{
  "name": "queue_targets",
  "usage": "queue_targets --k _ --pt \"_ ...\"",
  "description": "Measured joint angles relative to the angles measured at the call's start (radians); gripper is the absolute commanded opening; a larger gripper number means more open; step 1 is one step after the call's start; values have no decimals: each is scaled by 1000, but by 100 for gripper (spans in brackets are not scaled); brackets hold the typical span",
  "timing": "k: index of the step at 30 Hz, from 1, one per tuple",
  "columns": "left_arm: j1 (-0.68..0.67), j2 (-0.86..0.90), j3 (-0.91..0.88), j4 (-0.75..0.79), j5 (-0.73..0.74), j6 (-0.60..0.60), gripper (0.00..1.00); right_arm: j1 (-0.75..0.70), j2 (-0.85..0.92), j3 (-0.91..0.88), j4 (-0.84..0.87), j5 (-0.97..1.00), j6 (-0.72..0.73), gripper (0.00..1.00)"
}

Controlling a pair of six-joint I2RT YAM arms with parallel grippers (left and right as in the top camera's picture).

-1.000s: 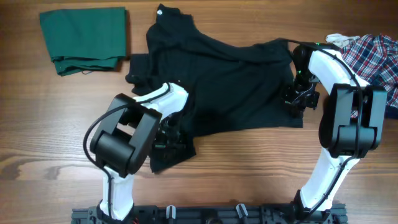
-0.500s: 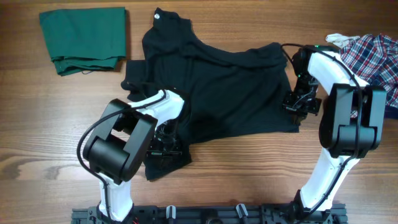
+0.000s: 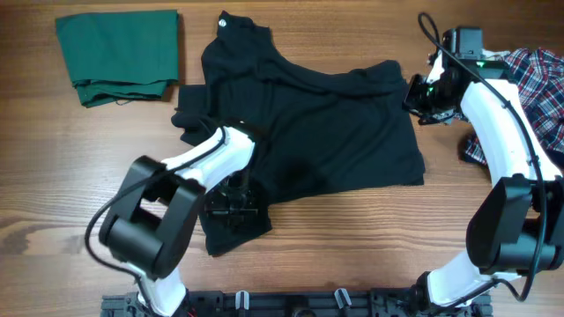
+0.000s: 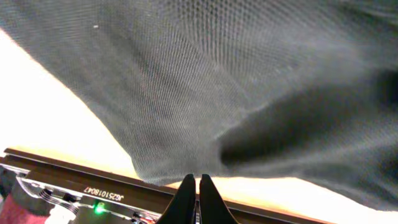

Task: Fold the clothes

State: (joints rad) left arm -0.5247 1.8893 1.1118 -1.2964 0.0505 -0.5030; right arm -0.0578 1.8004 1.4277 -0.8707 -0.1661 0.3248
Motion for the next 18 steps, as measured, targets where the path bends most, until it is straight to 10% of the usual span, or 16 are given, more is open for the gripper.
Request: queue_targets --k 8,18 --pt "0 -9 0 93 0 -6 41 2 4 3 222 -86 0 63" --pt "0 -12 123 130 -16 -6 50 45 185 5 394 -145 139 65"
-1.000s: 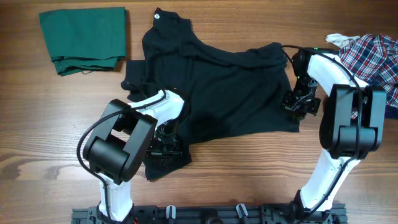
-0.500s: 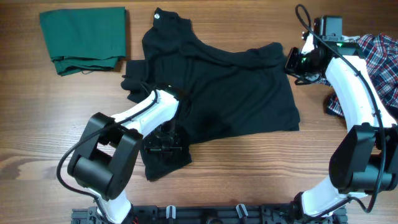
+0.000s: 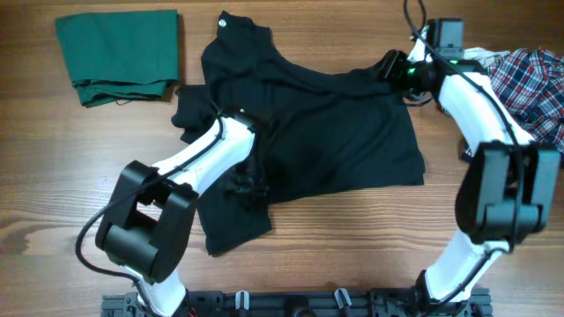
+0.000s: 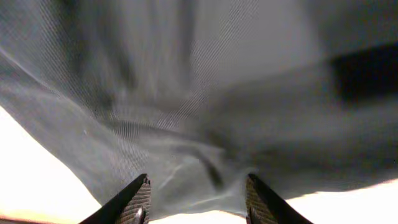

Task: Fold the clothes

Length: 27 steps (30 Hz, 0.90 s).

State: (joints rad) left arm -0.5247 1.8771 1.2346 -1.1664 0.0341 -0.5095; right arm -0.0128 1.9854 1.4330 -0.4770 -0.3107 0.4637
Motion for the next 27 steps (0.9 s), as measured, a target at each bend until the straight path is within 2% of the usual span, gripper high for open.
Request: queue_targets --k 6,10,13,17,27 --pt "0 -47 88 9 -23 0 56 10 89 0 40 -11 58 64" --pt "0 -60 94 53 -34 2 66 10 90 0 45 -9 96 65" --pt "0 -60 94 70 -37 3 66 10 91 0 43 1 145 65" --pt "0 -60 94 72 -37 3 66 10 91 0 22 10 216 60" --pt "0 -60 94 67 -37 3 67 14 91 0 -49 24 303 64"
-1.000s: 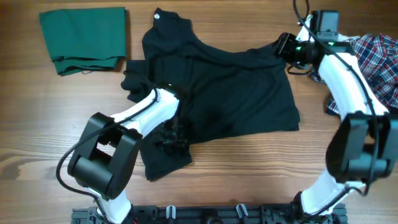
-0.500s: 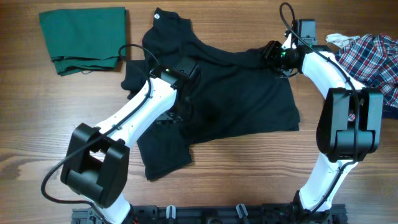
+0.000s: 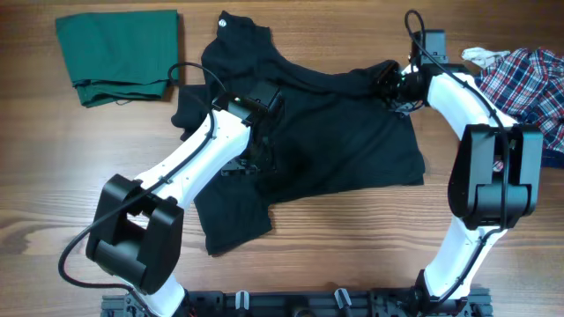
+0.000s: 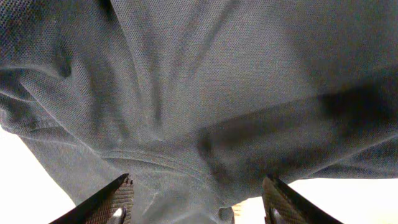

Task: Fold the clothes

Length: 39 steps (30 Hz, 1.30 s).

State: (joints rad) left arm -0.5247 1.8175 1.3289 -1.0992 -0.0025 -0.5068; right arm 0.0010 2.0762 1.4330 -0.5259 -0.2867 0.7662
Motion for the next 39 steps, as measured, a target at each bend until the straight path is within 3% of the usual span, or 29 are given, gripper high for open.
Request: queue_targets --k 3,7,20,24,26,29,35,39 --pt "0 0 0 -3 0 0 68 10 0 0 -3 0 8 67" --pt "0 0 0 -14 0 0 70 18 0 0 14 1 30 80" --pt "0 0 0 -14 0 0 71 18 29 0 182 8 -8 76" --pt "0 0 0 -14 0 0 73 17 64 4 214 8 -11 57" --pt "0 0 0 -12 0 0 73 18 74 5 225 14 -11 34" --pt "0 0 0 -10 0 0 73 17 85 4 249 22 -6 15" --pt "0 0 0 -10 0 0 72 17 87 11 362 27 -3 4" --pt "0 0 0 6 0 0 72 16 87 50 401 31 5 4"
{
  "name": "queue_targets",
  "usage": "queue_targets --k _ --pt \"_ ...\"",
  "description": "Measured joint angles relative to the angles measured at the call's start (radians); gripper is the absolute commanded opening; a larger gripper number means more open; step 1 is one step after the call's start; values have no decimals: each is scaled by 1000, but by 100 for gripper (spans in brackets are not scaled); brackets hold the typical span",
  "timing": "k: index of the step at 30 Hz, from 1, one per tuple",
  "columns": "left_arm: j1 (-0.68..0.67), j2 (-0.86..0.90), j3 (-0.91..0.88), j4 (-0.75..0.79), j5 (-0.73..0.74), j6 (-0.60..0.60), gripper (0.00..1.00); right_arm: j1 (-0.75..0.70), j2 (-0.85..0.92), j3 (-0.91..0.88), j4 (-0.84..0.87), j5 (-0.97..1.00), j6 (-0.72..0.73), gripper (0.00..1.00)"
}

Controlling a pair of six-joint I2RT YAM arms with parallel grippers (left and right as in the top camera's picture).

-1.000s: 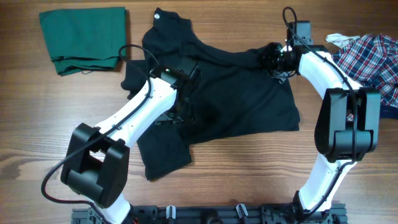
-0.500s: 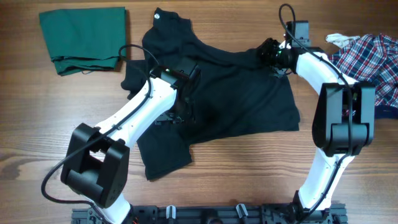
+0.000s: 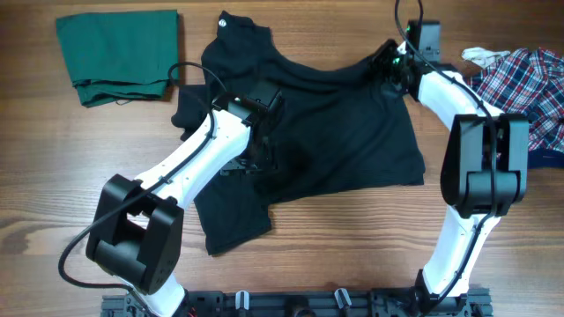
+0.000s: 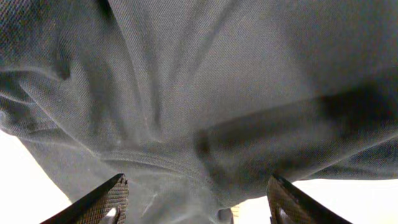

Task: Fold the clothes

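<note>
A black shirt (image 3: 344, 132) lies spread on the wooden table, its collar (image 3: 231, 25) at the far side and a lower flap (image 3: 233, 220) toward the front. My left gripper (image 3: 250, 160) hangs over the shirt's left middle. The left wrist view shows it open wide (image 4: 196, 196), with only creased black fabric (image 4: 205, 81) below the fingers (image 4: 102, 202). My right gripper (image 3: 389, 70) is at the shirt's far right corner; dark against dark cloth, its jaws do not show.
A folded green cloth (image 3: 119, 55) lies at the far left. A plaid shirt (image 3: 529, 84) and a bit of white cloth (image 3: 476, 55) are heaped at the right edge. Bare wood (image 3: 70, 202) shows at the front left.
My right gripper has shifted a little farther back along the shirt's far right corner. The left gripper stays over the same spot, jaws a touch wider.
At first my left gripper was shut at the shirt's front left flap and the right one was off the shirt's right edge. Then the left was open and farther back; the right reached the far right corner. Both have since kept near those places.
</note>
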State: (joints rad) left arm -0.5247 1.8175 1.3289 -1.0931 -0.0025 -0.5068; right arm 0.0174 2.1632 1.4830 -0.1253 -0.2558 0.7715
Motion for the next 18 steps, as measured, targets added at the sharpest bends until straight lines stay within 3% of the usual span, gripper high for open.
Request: queue_targets --k 8,9,10,15,16,18 --pt "0 0 0 31 0 0 71 -14 1 31 106 125 10 4" --pt "0 0 0 33 0 0 71 -14 1 31 122 139 10 13" --pt "0 0 0 36 0 0 71 -14 1 31 153 160 10 29" --pt "0 0 0 66 0 0 71 -16 3 32 209 222 6 88" --pt "0 0 0 73 0 0 71 -16 5 32 209 235 -4 96" --pt "0 0 0 77 0 0 71 -17 18 34 192 258 -58 100"
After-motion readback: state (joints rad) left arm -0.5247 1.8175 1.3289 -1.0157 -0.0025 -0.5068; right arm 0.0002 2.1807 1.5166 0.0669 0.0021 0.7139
